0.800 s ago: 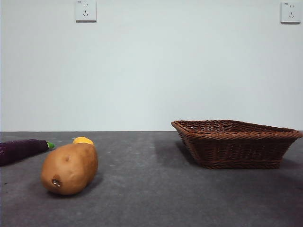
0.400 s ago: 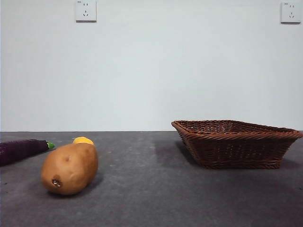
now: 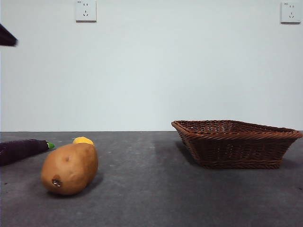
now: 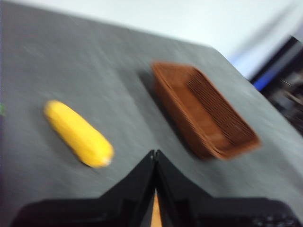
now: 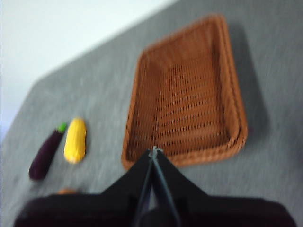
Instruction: Help me put the vegetables on the table into the basket
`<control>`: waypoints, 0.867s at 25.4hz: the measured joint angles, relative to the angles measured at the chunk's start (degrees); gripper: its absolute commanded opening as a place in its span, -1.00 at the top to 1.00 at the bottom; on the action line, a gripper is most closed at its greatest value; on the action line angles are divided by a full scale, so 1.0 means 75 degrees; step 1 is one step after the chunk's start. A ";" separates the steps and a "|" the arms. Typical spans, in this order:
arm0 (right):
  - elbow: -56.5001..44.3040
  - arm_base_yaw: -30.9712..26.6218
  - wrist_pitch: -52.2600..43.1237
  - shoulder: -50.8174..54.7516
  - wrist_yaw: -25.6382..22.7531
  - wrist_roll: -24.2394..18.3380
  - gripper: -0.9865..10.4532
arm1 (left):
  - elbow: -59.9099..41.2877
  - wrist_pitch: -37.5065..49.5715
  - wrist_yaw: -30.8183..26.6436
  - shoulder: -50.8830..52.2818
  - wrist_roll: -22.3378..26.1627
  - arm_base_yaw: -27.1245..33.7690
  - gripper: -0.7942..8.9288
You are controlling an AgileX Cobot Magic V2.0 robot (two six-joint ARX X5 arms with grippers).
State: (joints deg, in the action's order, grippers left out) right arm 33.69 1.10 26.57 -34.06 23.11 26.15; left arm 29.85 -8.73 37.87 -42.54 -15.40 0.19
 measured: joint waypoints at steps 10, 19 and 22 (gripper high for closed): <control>0.2107 0.0000 0.0743 -0.2667 0.0286 -0.0667 0.82 | 0.0761 0.0041 0.1903 -0.2197 -0.0382 0.0000 0.84; 0.5129 0.0000 0.3252 -0.6123 0.0192 -0.2471 -0.17 | 0.0766 -0.0163 0.1953 -0.2463 -0.0641 -0.0134 0.84; 0.5875 0.0000 0.3357 -0.7257 -0.0172 -0.2754 -0.17 | 0.0766 -0.0393 0.1912 -0.2463 -0.0609 -0.0201 0.84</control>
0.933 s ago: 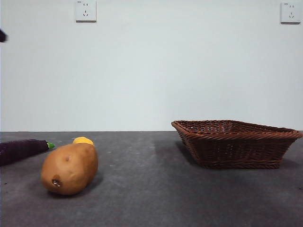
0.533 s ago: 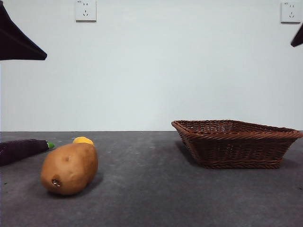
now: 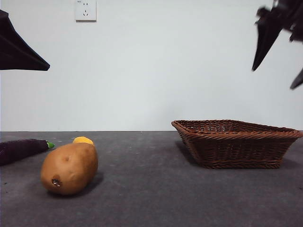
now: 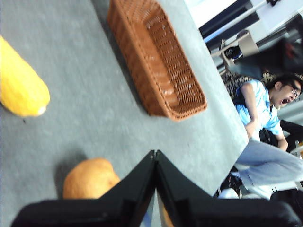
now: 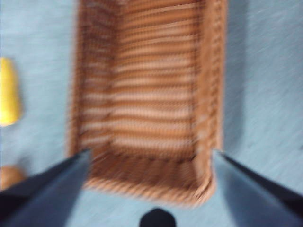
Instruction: Help me put the vegetables on the table into the basket
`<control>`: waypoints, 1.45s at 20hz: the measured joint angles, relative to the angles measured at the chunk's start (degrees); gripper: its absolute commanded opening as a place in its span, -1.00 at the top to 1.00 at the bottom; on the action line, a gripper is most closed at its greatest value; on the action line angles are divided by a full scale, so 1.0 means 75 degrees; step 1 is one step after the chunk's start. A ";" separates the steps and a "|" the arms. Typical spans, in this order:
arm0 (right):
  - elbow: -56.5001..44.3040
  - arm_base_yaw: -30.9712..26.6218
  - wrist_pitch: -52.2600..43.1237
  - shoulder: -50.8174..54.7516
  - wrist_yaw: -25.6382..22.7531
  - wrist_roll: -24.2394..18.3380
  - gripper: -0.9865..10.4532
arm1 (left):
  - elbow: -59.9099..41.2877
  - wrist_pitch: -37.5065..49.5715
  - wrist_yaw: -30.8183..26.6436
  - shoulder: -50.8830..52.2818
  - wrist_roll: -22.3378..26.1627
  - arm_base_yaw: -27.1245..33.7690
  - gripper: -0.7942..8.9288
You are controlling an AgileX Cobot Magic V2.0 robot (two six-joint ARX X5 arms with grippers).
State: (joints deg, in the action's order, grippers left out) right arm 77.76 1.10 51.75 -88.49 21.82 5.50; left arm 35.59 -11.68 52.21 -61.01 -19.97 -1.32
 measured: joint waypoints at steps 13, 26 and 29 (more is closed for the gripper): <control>0.1288 0.0000 -0.0883 -0.3229 -0.0545 -0.0510 -0.16 | 0.0000 -0.0734 -0.0006 0.0000 0.0440 -0.0169 0.84; 0.1306 -0.0012 -0.1151 -0.3701 -0.0443 -0.0504 0.85 | 0.0000 -0.0752 -0.0420 0.0000 0.0458 -0.0219 0.84; 0.1306 -0.0119 -0.0968 -0.3503 -0.0332 -0.0423 0.85 | 0.0198 -0.0866 -0.0746 0.0000 0.0455 -0.0219 0.85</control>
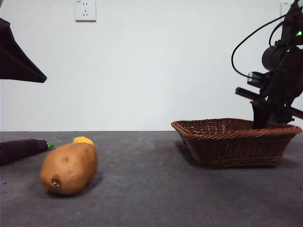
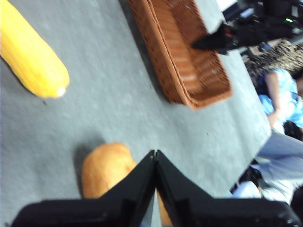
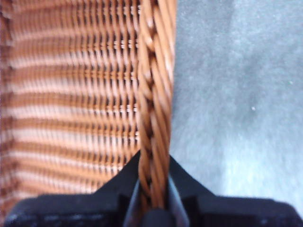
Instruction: Help me put the vegetables on the table into the basket
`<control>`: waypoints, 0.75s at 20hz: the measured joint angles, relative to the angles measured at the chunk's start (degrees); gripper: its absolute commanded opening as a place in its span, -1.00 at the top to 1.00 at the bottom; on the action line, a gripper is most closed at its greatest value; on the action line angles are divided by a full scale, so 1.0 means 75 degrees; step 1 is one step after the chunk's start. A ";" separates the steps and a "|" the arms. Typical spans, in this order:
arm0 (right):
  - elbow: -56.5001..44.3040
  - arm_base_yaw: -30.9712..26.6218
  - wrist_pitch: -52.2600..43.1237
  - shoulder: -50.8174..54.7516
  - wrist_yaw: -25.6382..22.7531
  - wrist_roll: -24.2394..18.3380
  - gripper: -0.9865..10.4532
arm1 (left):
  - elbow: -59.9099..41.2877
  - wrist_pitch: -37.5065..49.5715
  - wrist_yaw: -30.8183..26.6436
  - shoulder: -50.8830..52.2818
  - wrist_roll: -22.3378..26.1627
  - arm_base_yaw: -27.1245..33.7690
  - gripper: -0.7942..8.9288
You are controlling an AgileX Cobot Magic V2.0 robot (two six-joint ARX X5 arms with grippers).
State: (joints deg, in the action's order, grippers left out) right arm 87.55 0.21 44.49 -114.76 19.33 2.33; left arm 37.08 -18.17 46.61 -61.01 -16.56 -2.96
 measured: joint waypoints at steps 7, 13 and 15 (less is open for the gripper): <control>-0.0003 -0.0318 0.1309 0.1647 0.0204 -0.0122 0.85 | 0.2518 -0.2224 -0.1591 -0.1113 0.0364 -0.0195 0.84; -0.0003 -0.0277 0.2075 0.3095 0.0344 -0.0411 0.85 | 0.6102 -0.4890 -0.4331 -0.4141 0.0758 -0.1343 -0.27; -0.0003 -0.0280 0.2390 0.3555 0.0344 -0.0495 0.85 | 0.7090 -0.5412 -0.4570 -0.5100 0.0796 -0.1597 -0.29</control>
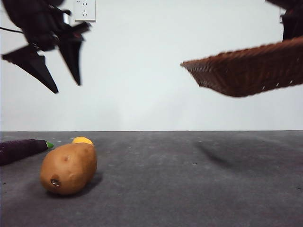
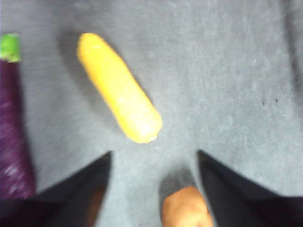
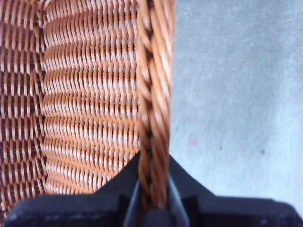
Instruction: Help me put the vegetables on the table into the basket
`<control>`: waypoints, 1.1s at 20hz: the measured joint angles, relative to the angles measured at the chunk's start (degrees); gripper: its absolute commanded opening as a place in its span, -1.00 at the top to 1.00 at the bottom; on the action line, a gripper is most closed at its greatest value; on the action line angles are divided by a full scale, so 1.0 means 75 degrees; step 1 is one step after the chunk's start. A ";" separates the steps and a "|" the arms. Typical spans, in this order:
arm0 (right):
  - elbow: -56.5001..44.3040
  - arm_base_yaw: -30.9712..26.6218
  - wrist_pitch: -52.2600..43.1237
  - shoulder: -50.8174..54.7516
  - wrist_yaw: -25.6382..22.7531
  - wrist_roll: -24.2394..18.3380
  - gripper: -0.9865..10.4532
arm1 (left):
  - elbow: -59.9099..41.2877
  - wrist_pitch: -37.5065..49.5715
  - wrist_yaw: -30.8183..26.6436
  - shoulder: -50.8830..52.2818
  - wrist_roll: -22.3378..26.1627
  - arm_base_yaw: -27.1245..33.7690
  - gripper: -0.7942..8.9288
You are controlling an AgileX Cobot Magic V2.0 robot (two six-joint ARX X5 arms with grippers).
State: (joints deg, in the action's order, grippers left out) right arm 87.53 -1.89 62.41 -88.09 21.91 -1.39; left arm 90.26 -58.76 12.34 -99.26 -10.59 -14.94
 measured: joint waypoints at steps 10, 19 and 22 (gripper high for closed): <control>0.0000 0.0000 0.0898 0.1332 -0.0003 -0.0108 0.85 | 0.1058 -0.0242 -0.0615 -0.2320 -0.0530 -0.0277 -0.51; 0.0000 0.0000 0.0935 0.1329 -0.0003 -0.0189 0.85 | 0.1058 0.0079 -0.0833 -0.2836 -0.0679 -0.0289 -0.44; 0.0000 0.0000 0.0938 0.1329 -0.0003 -0.0195 0.85 | 0.1058 0.0079 -0.0915 -0.2879 -0.0682 -0.0289 -0.14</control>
State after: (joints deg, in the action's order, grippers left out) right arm 87.53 -1.89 69.45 -78.13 21.89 -2.85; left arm 98.19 -58.17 5.48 -120.86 -15.70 -17.10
